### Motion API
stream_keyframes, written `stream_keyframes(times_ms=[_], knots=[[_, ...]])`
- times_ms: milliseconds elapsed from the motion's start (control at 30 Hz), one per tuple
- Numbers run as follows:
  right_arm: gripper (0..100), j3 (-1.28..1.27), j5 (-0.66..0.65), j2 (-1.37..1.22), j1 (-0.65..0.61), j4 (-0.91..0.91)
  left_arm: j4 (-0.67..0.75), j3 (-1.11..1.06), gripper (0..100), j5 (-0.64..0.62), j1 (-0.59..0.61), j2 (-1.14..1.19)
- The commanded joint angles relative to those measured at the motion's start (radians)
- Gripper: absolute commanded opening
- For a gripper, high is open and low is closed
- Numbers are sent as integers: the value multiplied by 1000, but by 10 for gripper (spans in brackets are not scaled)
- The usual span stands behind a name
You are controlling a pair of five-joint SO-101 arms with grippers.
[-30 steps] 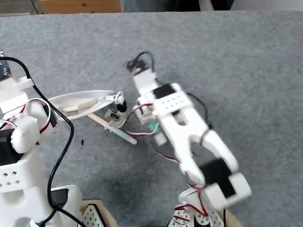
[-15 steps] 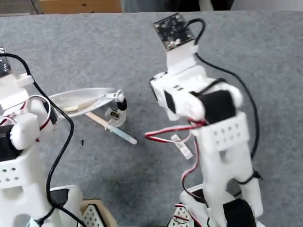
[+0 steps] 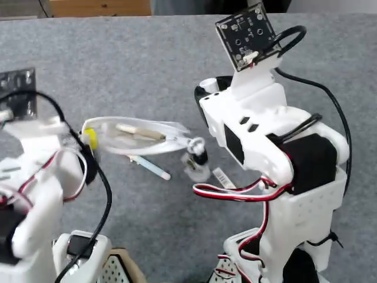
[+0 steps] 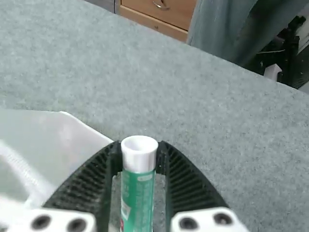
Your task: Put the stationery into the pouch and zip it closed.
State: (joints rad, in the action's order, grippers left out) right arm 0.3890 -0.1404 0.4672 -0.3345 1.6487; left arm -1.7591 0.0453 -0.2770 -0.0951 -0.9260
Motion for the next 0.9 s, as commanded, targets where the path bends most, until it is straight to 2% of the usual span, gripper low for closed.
stream_keyframes(times_ms=[0,233,400,633,867], knots=[[12,51,25,36,-12,-2,-6,18,27,-23,-13,-31],[12,105,68,36,-17,-58,5,-120,28,-14,-13,-29],[12,104,68,35,-138,-118,77,-186,28,-17,42,-2],[12,28,68,36,-307,-333,87,-199,28,-14,196,161],[12,-228,68,38,-359,-640,89,-194,28,-14,211,189]])
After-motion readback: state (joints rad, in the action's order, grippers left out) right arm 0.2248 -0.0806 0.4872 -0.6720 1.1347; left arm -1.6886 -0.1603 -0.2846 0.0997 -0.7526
